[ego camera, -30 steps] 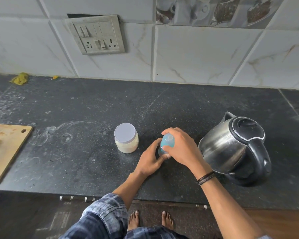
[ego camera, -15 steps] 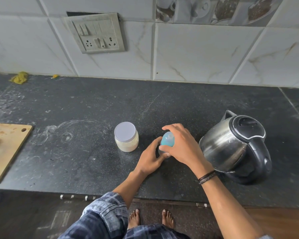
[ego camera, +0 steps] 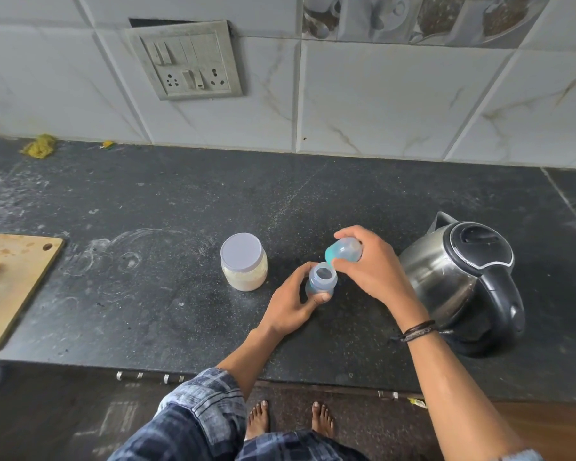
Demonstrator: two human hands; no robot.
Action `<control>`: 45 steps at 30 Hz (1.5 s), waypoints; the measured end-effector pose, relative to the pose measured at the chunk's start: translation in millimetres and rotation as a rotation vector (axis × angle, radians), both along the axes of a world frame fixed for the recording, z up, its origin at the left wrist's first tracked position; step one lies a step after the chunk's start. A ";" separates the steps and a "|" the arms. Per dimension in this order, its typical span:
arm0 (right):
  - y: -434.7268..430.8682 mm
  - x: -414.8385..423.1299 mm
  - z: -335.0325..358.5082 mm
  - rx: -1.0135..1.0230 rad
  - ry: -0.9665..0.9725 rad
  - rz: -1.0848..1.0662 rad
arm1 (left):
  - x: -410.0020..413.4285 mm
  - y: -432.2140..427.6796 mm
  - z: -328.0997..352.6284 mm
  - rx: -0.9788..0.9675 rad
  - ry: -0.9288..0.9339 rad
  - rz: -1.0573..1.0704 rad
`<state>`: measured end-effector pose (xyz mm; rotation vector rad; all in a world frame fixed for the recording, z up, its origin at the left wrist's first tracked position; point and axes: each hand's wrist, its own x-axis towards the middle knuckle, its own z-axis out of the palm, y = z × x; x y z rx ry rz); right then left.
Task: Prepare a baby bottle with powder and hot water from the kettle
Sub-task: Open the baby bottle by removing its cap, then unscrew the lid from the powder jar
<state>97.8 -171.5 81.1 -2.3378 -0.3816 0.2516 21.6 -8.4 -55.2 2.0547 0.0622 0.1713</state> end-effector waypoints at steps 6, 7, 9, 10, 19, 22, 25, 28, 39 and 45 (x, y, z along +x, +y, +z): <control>0.7 29.4 -16.7 -0.129 -0.051 -0.081 | 0.3 0.9 -2.6 0.004 0.020 -0.001; 2.3 34.7 -21.3 -0.140 -0.042 -0.078 | 0.1 0.7 -2.4 0.005 0.020 0.000; 6.1 43.6 -31.5 -0.182 -0.023 -0.059 | 0.0 0.6 -2.2 0.009 0.026 0.002; 8.2 47.2 -36.6 -0.210 -0.014 -0.044 | 0.1 0.6 -2.2 0.014 0.034 0.002; 18.9 64.6 -66.4 -0.310 0.033 0.020 | -1.1 0.3 0.7 -0.001 0.083 0.007; 20.0 66.6 -69.1 -0.312 0.036 0.032 | -1.9 0.2 2.4 0.011 0.081 0.000; 19.7 66.0 -72.0 -0.317 0.047 0.048 | -2.5 -0.2 3.6 0.039 0.069 -0.016; 19.8 64.8 -70.0 -0.314 0.053 0.063 | -1.7 0.1 3.6 0.050 0.065 -0.015; 12.9 58.9 -31.9 -0.112 -0.055 0.049 | -7.7 -4.4 6.3 -0.018 -0.002 0.126; 9.7 41.7 -12.3 -0.065 -0.137 0.132 | -41.3 -10.9 12.4 -0.048 -0.066 0.295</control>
